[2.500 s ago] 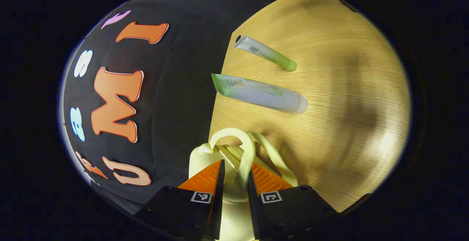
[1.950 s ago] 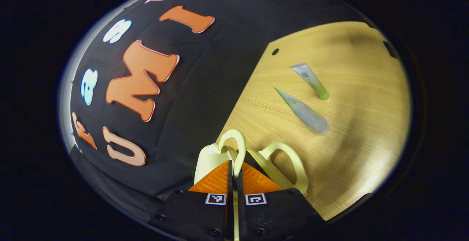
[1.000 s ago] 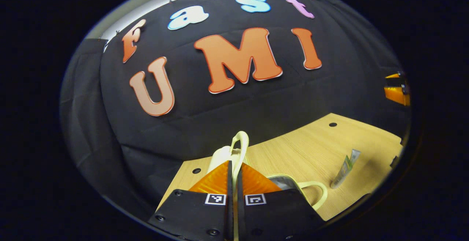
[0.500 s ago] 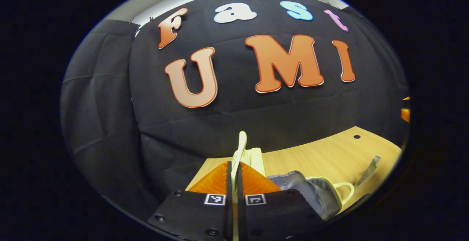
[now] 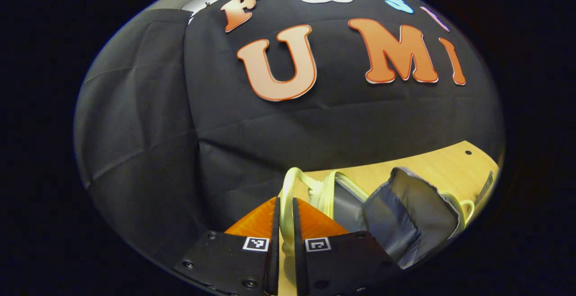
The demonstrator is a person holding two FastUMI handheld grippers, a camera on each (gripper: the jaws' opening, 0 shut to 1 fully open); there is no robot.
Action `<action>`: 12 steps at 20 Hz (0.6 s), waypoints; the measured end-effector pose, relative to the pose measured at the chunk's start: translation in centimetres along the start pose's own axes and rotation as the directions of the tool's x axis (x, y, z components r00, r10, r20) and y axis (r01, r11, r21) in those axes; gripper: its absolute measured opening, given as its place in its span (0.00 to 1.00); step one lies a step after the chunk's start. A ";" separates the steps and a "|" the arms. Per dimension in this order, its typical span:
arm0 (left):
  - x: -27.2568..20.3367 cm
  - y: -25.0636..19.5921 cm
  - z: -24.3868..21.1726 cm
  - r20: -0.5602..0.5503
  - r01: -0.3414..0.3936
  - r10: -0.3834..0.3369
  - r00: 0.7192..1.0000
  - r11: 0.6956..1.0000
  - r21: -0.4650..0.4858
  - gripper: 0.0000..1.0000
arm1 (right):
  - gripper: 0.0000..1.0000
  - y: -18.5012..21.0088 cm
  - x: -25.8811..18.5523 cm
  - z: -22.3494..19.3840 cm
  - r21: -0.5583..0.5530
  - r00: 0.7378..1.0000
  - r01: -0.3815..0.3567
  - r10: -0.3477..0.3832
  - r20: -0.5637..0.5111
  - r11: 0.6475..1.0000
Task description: First open the suitcase, pack the skin care products into it, and then close the suitcase.
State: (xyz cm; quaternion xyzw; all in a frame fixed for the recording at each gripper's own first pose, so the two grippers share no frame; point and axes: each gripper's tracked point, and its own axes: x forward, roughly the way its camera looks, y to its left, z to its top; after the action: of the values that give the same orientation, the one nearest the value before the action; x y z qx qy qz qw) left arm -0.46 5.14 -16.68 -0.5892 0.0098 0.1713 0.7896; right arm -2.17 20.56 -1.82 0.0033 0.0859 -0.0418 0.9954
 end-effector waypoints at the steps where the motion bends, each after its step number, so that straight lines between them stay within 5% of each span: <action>1: 0.2 0.7 -0.1 -0.001 -0.013 0.013 1.000 1.000 0.001 0.15 | 0.95 0.2 -0.3 -0.2 0.002 1.000 0.013 -0.013 -0.007 1.000; 7: -0.2 -2.1 0.6 0.028 0.091 -0.090 0.996 0.995 -0.047 0.22 | 0.96 1.2 -1.6 -1.1 0.001 0.998 0.039 -0.038 -0.052 0.999; 12: -2.1 -7.8 3.1 0.120 0.262 -0.255 0.959 0.964 -0.048 0.64 | 0.96 0.8 -1.1 -1.6 -0.021 0.998 0.022 -0.023 -0.059 1.000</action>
State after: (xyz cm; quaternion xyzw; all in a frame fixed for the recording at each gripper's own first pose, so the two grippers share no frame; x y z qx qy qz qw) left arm -0.79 5.55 -8.08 -0.5994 -0.1174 0.1000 0.7854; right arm -3.50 21.42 -3.21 -0.0066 0.1156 -0.0521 0.9919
